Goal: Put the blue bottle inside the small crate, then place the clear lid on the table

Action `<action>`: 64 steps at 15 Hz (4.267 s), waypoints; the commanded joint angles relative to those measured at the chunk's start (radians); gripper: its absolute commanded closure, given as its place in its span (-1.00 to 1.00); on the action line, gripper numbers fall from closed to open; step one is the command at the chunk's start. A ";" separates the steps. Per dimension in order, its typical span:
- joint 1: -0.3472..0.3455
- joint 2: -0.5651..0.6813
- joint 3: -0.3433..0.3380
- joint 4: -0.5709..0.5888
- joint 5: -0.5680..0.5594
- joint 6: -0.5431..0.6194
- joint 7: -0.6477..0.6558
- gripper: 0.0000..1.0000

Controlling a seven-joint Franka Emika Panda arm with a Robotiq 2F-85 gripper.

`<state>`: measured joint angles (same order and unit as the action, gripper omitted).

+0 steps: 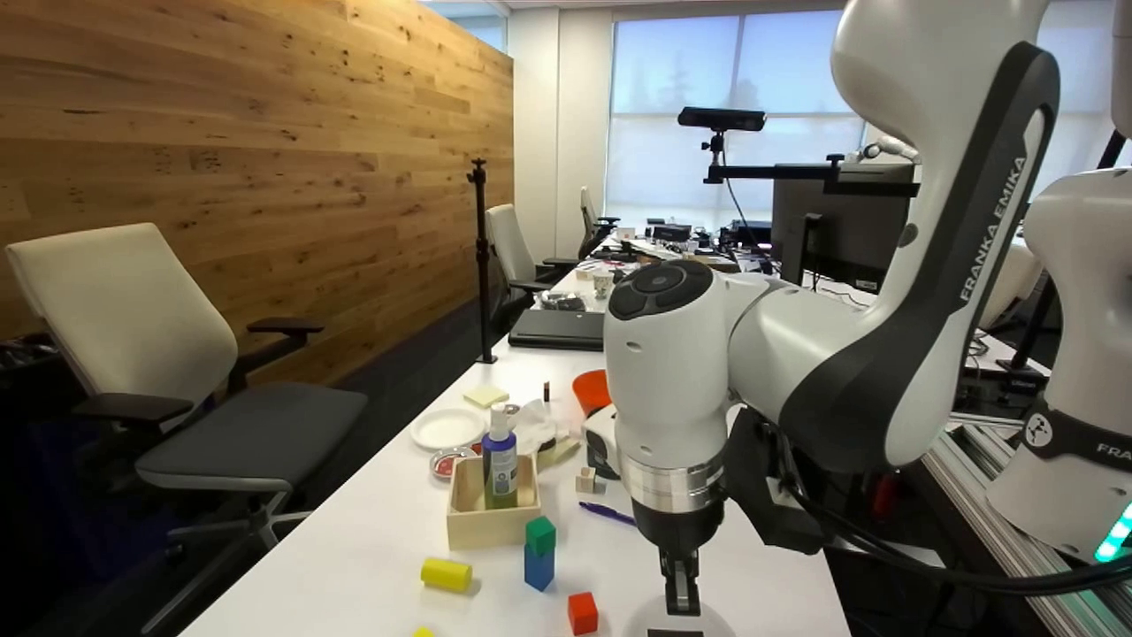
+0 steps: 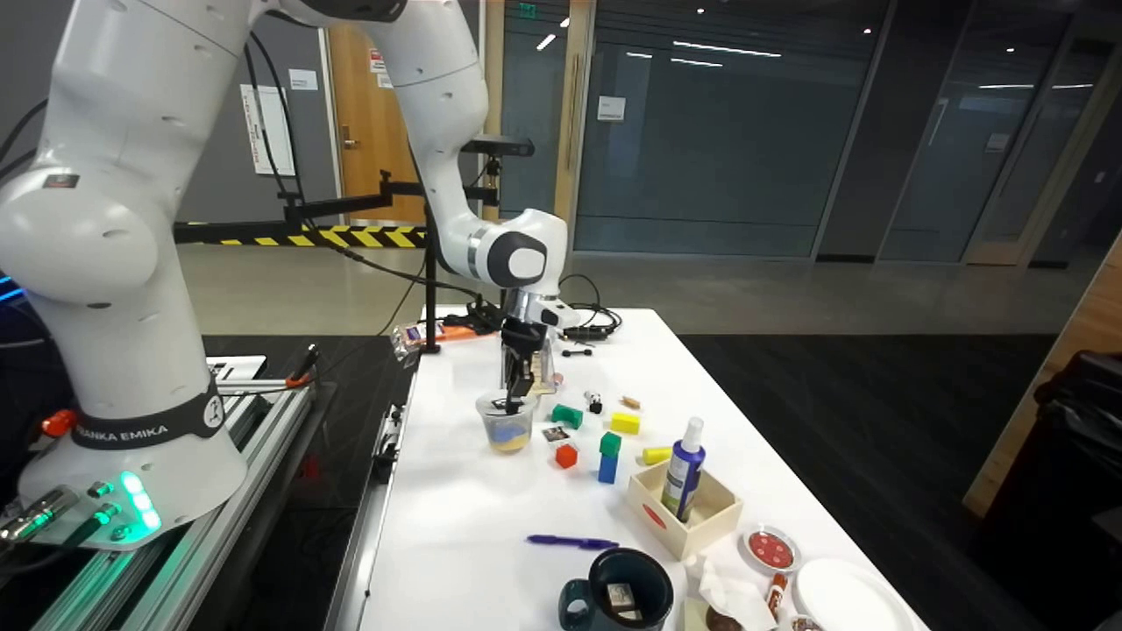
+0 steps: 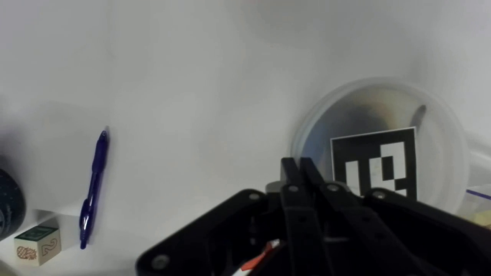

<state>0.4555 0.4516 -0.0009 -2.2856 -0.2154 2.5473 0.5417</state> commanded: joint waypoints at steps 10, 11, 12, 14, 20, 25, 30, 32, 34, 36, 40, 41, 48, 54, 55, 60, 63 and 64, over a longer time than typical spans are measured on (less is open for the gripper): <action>-0.130 0.058 0.021 0.018 0.085 -0.006 -0.057 0.87; -0.128 0.057 0.022 0.020 0.086 -0.009 -0.056 1.00; -0.126 0.057 0.022 0.022 0.087 -0.011 -0.055 1.00; -0.120 0.051 0.022 0.026 0.084 -0.015 -0.048 0.98; -0.036 0.000 -0.011 0.013 0.003 -0.012 0.026 0.97; 0.024 -0.029 -0.017 0.019 -0.056 -0.023 0.074 0.97; -0.025 0.021 0.006 0.046 0.001 -0.038 0.030 0.97; -0.049 0.034 0.011 0.048 0.019 -0.041 0.017 0.97; -0.079 0.037 0.021 0.042 0.039 -0.033 -0.006 0.97; -0.102 0.028 0.030 0.027 0.054 -0.012 -0.028 0.97; -0.171 -0.011 0.091 0.018 0.138 -0.029 -0.155 0.97; -0.190 -0.011 0.108 0.025 0.173 -0.050 -0.190 0.97; -0.289 0.010 0.178 0.066 0.349 -0.175 -0.376 0.97; -0.328 0.022 0.192 0.057 0.413 -0.116 -0.469 0.97; -0.340 0.025 0.198 0.055 0.430 -0.103 -0.493 0.97; -0.423 0.040 0.238 0.026 0.555 -0.003 -0.613 0.97; -0.472 0.032 0.256 -0.006 0.619 0.039 -0.661 0.97; -0.487 0.027 0.260 -0.017 0.636 0.051 -0.671 0.97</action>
<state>0.0227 0.5000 0.2268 -2.2558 0.3402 2.5519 -0.0653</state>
